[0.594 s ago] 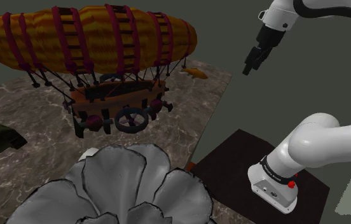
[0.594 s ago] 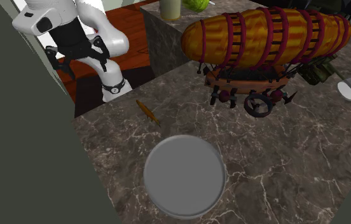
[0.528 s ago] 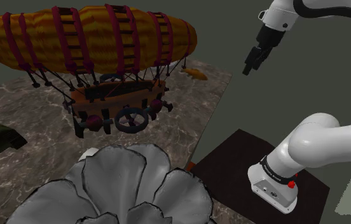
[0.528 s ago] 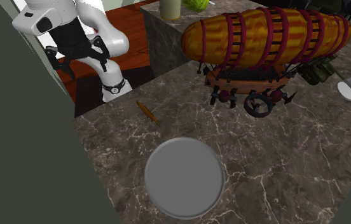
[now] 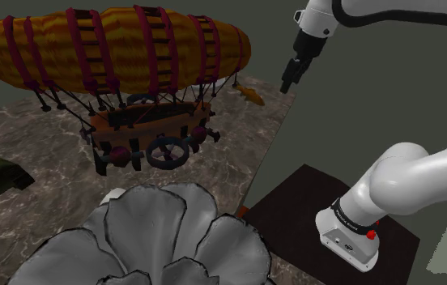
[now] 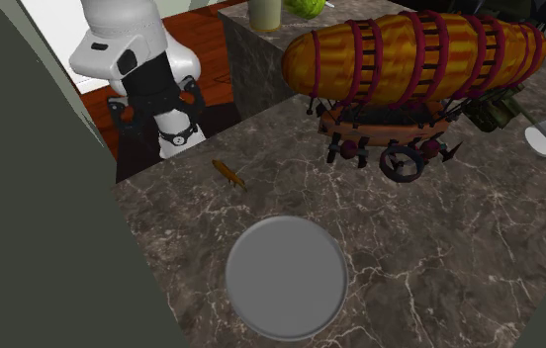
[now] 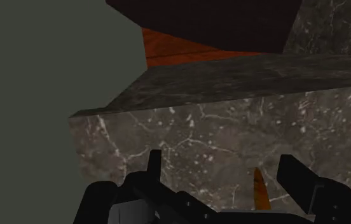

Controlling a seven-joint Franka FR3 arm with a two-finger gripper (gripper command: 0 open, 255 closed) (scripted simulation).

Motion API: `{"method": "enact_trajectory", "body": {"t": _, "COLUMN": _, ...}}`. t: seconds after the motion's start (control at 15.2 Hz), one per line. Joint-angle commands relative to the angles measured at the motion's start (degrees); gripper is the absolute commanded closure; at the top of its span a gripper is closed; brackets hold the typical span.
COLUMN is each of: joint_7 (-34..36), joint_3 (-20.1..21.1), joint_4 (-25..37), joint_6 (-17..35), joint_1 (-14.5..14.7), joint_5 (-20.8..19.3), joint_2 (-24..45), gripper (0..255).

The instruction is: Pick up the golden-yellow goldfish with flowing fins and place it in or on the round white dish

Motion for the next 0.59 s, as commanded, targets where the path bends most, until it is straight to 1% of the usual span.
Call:
{"method": "enact_trajectory", "body": {"t": 0.0, "joint_7": -0.1, "joint_3": 1.6, "joint_4": 2.6, "joint_6": 1.7, "joint_1": 1.1, "joint_5": -0.1, "joint_2": 3.7, "gripper": 0}}
{"method": "enact_trajectory", "body": {"t": 0.46, "joint_7": -0.4, "joint_3": 6.6, "joint_4": 10.9, "joint_6": 6.8, "joint_1": 4.2, "joint_5": -2.2, "joint_2": 15.5, "gripper": 0}}
{"method": "enact_trajectory", "body": {"t": 0.53, "joint_7": -0.4, "joint_3": 7.0, "joint_4": 11.6, "joint_6": 7.1, "joint_1": 4.4, "joint_5": -2.4, "joint_2": 16.3, "gripper": 0}}
